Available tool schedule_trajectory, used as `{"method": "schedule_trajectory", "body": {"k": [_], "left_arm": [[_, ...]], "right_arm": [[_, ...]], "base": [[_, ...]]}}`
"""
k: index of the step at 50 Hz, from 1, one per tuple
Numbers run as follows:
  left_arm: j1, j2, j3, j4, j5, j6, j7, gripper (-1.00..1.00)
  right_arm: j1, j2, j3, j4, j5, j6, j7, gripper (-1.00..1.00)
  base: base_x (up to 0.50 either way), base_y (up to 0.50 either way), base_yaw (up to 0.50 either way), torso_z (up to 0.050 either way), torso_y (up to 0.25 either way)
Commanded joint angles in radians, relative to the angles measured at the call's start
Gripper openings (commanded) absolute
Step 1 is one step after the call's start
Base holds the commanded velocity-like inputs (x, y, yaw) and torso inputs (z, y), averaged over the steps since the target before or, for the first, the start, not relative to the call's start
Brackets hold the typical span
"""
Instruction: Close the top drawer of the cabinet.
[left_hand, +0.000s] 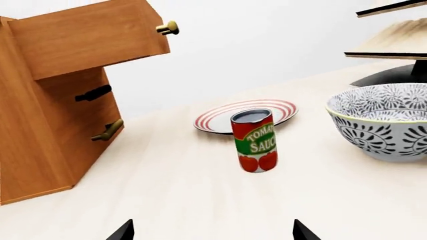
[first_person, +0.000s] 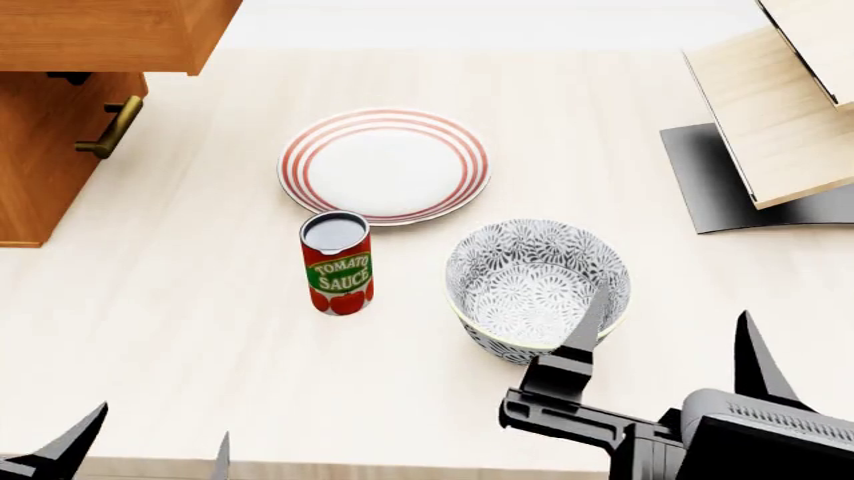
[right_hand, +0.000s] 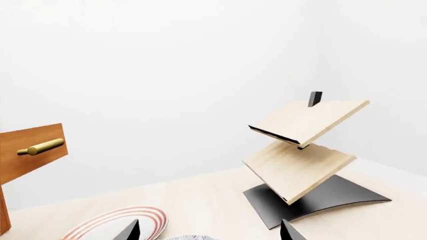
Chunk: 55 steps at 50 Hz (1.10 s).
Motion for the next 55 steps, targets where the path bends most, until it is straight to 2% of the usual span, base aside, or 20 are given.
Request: {"method": "schedule_trajectory", "body": {"k": [1,7,13,20,23,24,25,31,33,35,36,37,40,43,48,51,52,55], "left_arm": [[-0.045,-0.033,0.109,0.116,0.102,-0.147,0.05,1.0],[-0.041,-0.045,0.107,0.198,0.093,-0.194,0.067,1.0],[-0.168,-0.038,0.147,0.315,0.179,-0.36,0.086,1.0],[-0.401,-0.021,0.289,0.204,0.307,-0.508,0.136,1.0],[-0.403,-0.021,0.29,0.205,0.306,-0.51,0.135,1.0],[-0.516,-0.017,0.36,0.162,0.351,-0.55,0.19,1.0],[-0.568,-0.015,0.402,0.139,0.381,-0.582,0.217,1.0],[-0.76,0.0,0.577,0.038,0.542,-0.719,0.302,1.0],[-0.837,0.006,0.672,-0.025,0.643,-0.772,0.317,1.0],[-0.889,0.012,0.729,-0.078,0.69,-0.789,0.334,1.0],[-0.931,-0.004,0.815,-0.122,0.743,-0.782,0.375,1.0],[-0.953,-0.003,0.855,-0.144,0.783,-0.786,0.375,1.0],[-1.041,0.019,0.942,-0.246,0.853,-0.805,0.426,1.0],[-1.094,0.041,0.973,-0.304,0.872,-0.819,0.471,1.0],[-1.222,0.095,1.129,-0.568,0.98,-0.82,0.543,1.0],[-1.286,0.141,1.197,-0.742,1.014,-0.78,0.531,1.0],[-1.314,0.162,1.224,-0.812,0.994,-0.766,0.52,1.0],[-1.356,0.163,1.334,-0.848,0.92,-0.787,0.508,1.0]], "right_arm": [[0.025,0.002,0.031,-0.136,0.06,0.092,0.066,1.0],[0.026,0.012,0.044,-0.165,0.076,0.11,0.088,1.0],[0.038,0.015,0.062,-0.173,0.102,0.127,0.107,1.0],[0.051,0.032,0.113,-0.195,0.134,0.16,0.136,1.0],[0.05,0.036,0.111,-0.194,0.138,0.158,0.141,1.0],[0.048,0.036,0.107,-0.193,0.132,0.163,0.15,1.0],[0.05,0.038,0.109,-0.195,0.135,0.171,0.155,1.0],[0.046,0.047,0.117,-0.206,0.152,0.181,0.164,1.0],[0.04,0.051,0.121,-0.2,0.156,0.17,0.159,1.0],[0.037,0.054,0.124,-0.199,0.161,0.17,0.16,1.0],[0.038,0.055,0.125,-0.194,0.163,0.167,0.159,1.0],[0.048,0.054,0.119,-0.193,0.162,0.176,0.166,1.0],[0.045,0.059,0.122,-0.184,0.168,0.168,0.162,1.0],[0.037,0.064,0.129,-0.178,0.175,0.155,0.156,1.0],[0.025,0.075,0.131,-0.161,0.187,0.126,0.133,1.0],[0.02,0.08,0.132,-0.146,0.19,0.111,0.123,1.0],[0.02,0.081,0.133,-0.14,0.192,0.106,0.12,1.0],[0.021,0.084,0.137,-0.132,0.2,0.101,0.117,1.0]], "base": [[0.0,0.0,0.0,0.0,0.0],[0.0,0.0,0.0,0.0,0.0],[0.0,0.0,0.0,0.0,0.0],[0.0,0.0,0.0,0.0,0.0],[0.0,0.0,0.0,0.0,0.0],[0.0,0.0,0.0,0.0,0.0],[0.0,0.0,0.0,0.0,0.0],[0.0,0.0,0.0,0.0,0.0],[0.0,0.0,0.0,0.0,0.0],[0.0,0.0,0.0,0.0,0.0],[0.0,0.0,0.0,0.0,0.0],[0.0,0.0,0.0,0.0,0.0],[0.0,0.0,0.0,0.0,0.0],[0.0,0.0,0.0,0.0,0.0],[0.0,0.0,0.0,0.0,0.0],[0.0,0.0,0.0,0.0,0.0],[0.0,0.0,0.0,0.0,0.0],[0.0,0.0,0.0,0.0,0.0]]}}
